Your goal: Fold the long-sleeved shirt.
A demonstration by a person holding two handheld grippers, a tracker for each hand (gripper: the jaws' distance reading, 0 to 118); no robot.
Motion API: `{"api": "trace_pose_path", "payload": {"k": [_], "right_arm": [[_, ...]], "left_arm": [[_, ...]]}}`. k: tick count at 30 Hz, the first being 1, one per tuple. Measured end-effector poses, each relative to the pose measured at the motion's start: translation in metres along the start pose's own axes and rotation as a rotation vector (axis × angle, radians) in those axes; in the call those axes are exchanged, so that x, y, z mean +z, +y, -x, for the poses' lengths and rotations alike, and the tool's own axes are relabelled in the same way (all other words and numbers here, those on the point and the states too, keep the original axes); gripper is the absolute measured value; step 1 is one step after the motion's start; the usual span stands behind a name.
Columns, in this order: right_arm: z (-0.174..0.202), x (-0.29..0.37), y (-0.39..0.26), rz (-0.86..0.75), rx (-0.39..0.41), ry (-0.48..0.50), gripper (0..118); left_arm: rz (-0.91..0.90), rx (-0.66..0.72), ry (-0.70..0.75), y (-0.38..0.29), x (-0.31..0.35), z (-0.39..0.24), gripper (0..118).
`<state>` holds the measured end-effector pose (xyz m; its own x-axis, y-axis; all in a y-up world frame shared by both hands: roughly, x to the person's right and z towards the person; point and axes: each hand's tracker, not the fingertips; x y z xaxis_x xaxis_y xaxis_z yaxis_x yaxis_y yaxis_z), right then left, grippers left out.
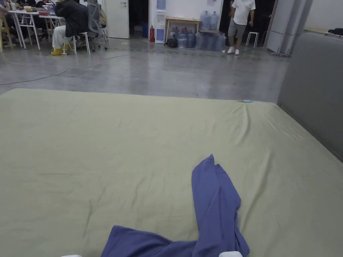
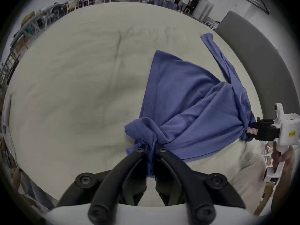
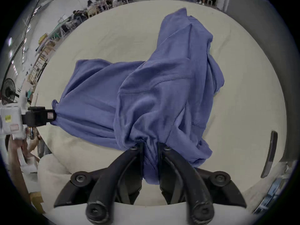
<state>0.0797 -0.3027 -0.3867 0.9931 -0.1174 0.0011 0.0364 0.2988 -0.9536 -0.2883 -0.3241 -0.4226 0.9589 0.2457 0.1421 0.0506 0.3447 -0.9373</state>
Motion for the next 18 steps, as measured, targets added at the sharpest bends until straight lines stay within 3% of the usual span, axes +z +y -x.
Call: {"api": "trace_pose_path", "payload": {"k": [1, 2, 3, 4, 5, 6, 8, 12, 13, 14, 15, 16, 17, 18], "right_arm": [[-0.002, 0.002, 0.003, 0.004, -0.008, 0.005, 21], [-0.003, 0.004, 0.006, 0.007, -0.022, 0.01, 40], [-0.006, 0.013, 0.008, -0.014, -0.05, 0.024, 63], [-0.008, 0.028, 0.007, -0.059, -0.086, 0.022, 83], [-0.01, 0.043, 0.006, -0.11, -0.105, 0.003, 95], [-0.011, 0.06, 0.0, -0.185, -0.111, -0.013, 95], [-0.013, 0.091, -0.014, -0.265, -0.123, -0.011, 95], [-0.013, 0.113, -0.061, -0.262, -0.205, 0.066, 95], [-0.011, 0.11, -0.074, -0.244, -0.219, 0.086, 92], [-0.009, 0.107, -0.085, -0.231, -0.211, 0.087, 74], [-0.004, 0.102, -0.096, -0.209, -0.189, 0.073, 41], [0.001, 0.096, -0.105, -0.174, -0.168, 0.043, 6], [0.005, 0.093, -0.113, -0.162, -0.16, 0.031, 0], [0.009, 0.091, -0.116, -0.169, -0.15, 0.049, 0]], "left_arm": [[-0.001, -0.005, 0.004, 0.003, 0.003, -0.003, 0], [-0.001, -0.01, 0.009, 0.006, 0.006, -0.005, 2], [-0.006, -0.011, 0.01, 0.008, 0.013, -0.007, 16], [-0.017, -0.007, 0.013, 0.009, 0.025, -0.009, 55], [-0.073, -0.009, 0.031, 0.01, 0.038, -0.012, 107], [-0.124, -0.019, 0.036, 0.01, 0.053, -0.016, 117], [-0.246, -0.053, -0.049, -0.001, 0.083, -0.021, 115], [-0.195, -0.084, 0.001, -0.024, 0.1, -0.028, 115], [-0.145, -0.098, 0.012, -0.032, 0.096, -0.03, 114], [-0.108, -0.106, 0.03, -0.04, 0.091, -0.031, 110], [-0.084, -0.107, 0.034, -0.048, 0.087, -0.038, 94], [-0.064, -0.105, 0.027, -0.054, 0.083, -0.04, 57], [-0.044, -0.095, 0.024, -0.055, 0.077, -0.041, 0], [-0.028, -0.075, 0.022, -0.056, 0.072, -0.041, 0]]}}
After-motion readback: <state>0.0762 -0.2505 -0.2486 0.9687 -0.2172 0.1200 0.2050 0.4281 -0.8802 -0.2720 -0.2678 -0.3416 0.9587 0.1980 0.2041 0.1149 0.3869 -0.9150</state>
